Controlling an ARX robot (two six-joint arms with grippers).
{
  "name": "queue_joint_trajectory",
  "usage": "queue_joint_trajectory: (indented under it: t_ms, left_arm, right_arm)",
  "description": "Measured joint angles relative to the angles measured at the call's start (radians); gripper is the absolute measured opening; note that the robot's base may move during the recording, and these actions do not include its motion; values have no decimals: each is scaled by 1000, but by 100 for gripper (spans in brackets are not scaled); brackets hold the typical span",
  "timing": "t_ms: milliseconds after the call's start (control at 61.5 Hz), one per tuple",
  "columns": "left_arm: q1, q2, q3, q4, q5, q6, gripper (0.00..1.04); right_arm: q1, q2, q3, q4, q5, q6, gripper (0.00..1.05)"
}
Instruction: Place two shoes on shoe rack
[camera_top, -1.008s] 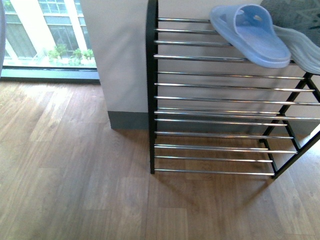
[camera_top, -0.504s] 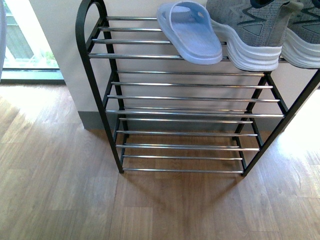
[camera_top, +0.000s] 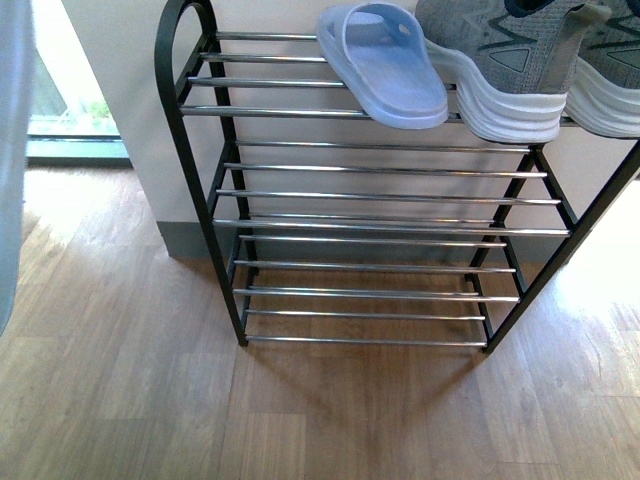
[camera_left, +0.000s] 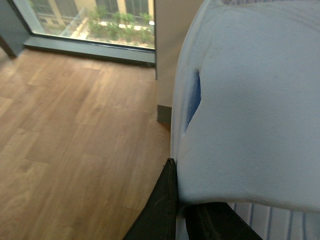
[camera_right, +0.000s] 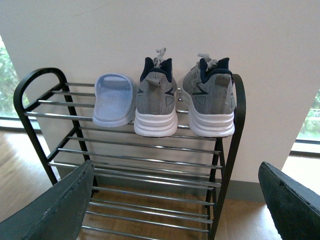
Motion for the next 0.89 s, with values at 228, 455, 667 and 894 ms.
queue_joint_trajectory:
  t_ms: [228,455,667,894]
  left_arm:
    - [-9,387,396,-61,125,-97,2]
    - [-39,668,752,-182,137,-106,2]
    - [-53,872,1035,-314,134,-132,2]
    - [-55,1023,1246,-443,115,-138,2]
  right_arm:
    - [0,0,0,0,0,0,95]
    - [0,0,0,0,0,0,95]
    - [0,0,0,0,0,0,95]
    - [0,0,0,0,0,0,95]
